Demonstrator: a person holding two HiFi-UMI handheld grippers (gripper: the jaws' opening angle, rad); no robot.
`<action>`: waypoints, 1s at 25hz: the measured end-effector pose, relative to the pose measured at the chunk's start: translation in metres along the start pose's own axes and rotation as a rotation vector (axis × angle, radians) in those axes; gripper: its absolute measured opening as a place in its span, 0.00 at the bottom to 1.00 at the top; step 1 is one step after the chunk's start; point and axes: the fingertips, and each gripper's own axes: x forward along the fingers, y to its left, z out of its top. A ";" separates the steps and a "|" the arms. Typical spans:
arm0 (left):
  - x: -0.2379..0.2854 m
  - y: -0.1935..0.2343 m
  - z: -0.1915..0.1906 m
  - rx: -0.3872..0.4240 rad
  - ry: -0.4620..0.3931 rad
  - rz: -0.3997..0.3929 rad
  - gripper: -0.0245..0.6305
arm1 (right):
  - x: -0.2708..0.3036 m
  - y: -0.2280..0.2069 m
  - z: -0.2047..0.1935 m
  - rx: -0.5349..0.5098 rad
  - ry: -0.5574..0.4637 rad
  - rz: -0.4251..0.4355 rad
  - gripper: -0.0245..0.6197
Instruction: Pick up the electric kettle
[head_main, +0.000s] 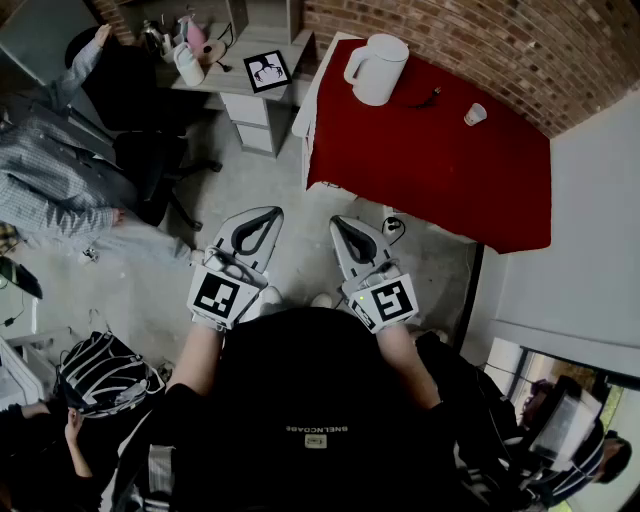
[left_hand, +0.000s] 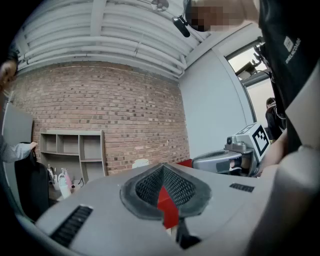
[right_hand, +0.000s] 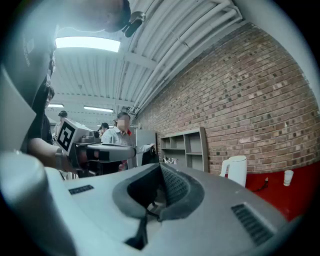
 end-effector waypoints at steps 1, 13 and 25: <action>-0.003 0.000 0.000 -0.002 -0.006 -0.002 0.04 | 0.000 0.001 0.000 0.001 -0.001 -0.005 0.04; -0.022 0.019 -0.009 -0.053 -0.031 0.001 0.04 | 0.017 0.016 -0.001 0.004 0.003 -0.007 0.04; -0.040 0.038 -0.013 -0.088 -0.017 0.000 0.04 | 0.034 0.030 -0.001 0.049 0.014 0.004 0.04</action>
